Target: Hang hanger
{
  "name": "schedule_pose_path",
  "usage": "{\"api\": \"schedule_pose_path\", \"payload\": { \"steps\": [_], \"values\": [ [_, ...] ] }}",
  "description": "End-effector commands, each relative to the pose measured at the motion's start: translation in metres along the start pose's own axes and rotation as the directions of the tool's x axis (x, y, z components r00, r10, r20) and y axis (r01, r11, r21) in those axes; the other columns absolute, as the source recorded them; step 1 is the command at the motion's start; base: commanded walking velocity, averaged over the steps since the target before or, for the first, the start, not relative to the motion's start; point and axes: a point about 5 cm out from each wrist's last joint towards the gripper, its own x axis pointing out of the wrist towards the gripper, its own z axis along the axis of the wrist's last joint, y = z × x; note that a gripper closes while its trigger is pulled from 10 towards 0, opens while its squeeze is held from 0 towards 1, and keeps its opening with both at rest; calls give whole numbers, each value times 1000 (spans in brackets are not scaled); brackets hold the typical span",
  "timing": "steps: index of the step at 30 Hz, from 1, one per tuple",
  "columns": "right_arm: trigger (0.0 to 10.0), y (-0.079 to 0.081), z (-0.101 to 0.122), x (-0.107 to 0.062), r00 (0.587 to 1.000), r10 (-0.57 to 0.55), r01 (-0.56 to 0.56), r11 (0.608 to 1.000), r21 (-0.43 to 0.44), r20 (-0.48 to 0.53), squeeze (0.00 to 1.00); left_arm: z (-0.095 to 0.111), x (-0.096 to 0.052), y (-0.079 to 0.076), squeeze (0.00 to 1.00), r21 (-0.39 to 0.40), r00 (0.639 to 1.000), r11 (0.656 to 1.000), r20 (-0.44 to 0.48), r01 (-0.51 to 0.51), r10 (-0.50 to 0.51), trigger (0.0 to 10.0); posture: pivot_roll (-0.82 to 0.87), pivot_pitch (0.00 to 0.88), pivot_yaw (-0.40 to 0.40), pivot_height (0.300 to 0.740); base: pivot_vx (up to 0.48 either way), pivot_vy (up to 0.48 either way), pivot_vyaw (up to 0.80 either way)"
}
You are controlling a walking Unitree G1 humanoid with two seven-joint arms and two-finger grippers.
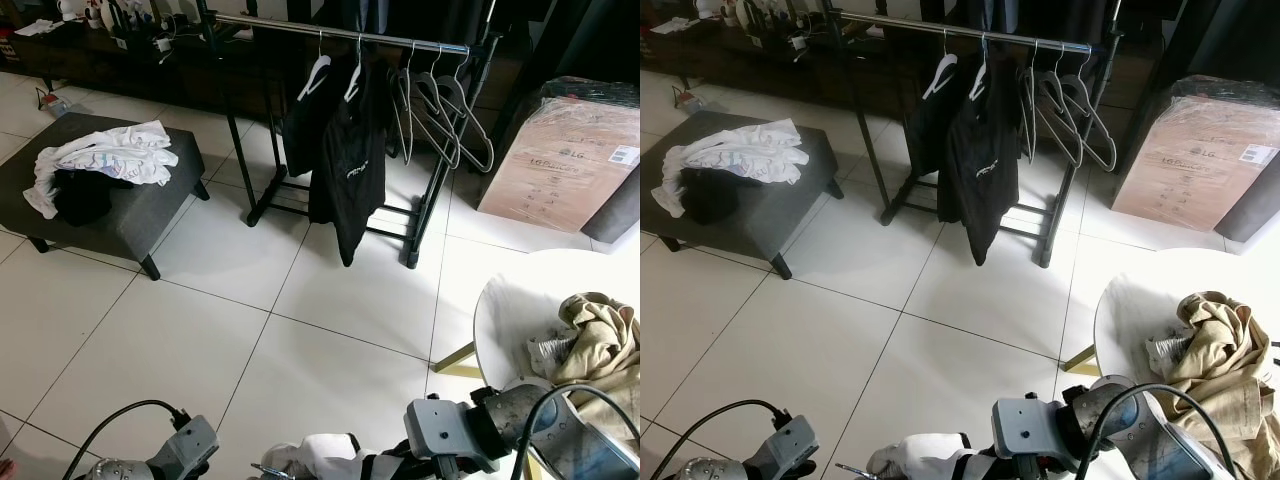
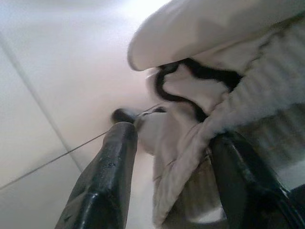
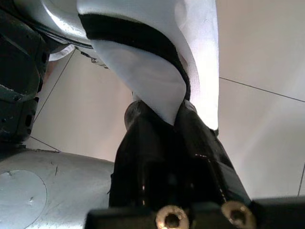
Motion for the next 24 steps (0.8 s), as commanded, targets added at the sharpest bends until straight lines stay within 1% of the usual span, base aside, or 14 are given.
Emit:
{"api": "schedule_pose_path", "payload": {
  "steps": [1,2,6,7,9,11,13,19,21,22,24],
  "values": [
    [0,3,8,0,999,16,-15,1000,-27,41,0,-2,-1,-5,0,23,998,998,-8,67,-66,10000,-75,212,-9,740,0,0,0],
    [0,3,9,0,999,18,-17,999,-28,41,0,-3,-3,-5,0,46,995,994,-30,100,-98,10000,-75,212,-9,740,0,0,0],
    [0,3,11,0,999,23,-22,999,-30,48,0,-1,-8,-5,0,80,982,979,-59,185,-181,10000,-78,213,-8,740,0,0,0],
    [0,4,12,1,998,28,-26,999,-32,51,0,1,-10,-2,0,101,981,977,-75,188,-180,10000,-79,213,-8,740,0,0,0],
    [0,4,13,1,998,30,-29,999,-34,52,0,2,-11,0,0,115,981,976,-85,186,-176,10000,-79,213,-8,740,0,0,0],
    [0,5,14,0,998,34,-32,999,-37,53,0,0,-7,6,0,146,984,977,-117,154,-138,10000,-81,213,-7,740,0,0,0],
    [0,5,14,0,998,34,-32,999,-37,54,0,0,-6,7,0,155,983,976,-127,150,-130,10000,-81,213,-7,740,0,0,0],
    [0,7,19,-2,997,45,-43,998,-43,66,0,3,1,9,0,171,988,978,-117,121,-102,10000,-86,214,-9,740,0,0,0],
    [0,7,20,-2,996,52,-49,998,-45,71,0,4,3,10,0,186,990,976,-111,111,-91,10000,-89,214,-9,740,0,0,0],
    [0,9,22,-3,995,67,-63,997,-49,75,0,8,5,14,0,213,996,975,-79,62,-46,10000,-89,214,-10,740,0,0,0],
    [0,11,24,-3,994,79,-75,996,-56,79,0,13,6,19,0,215,999,976,-44,14,-5,10000,-89,214,-10,740,0,0,0]
  ]
}}
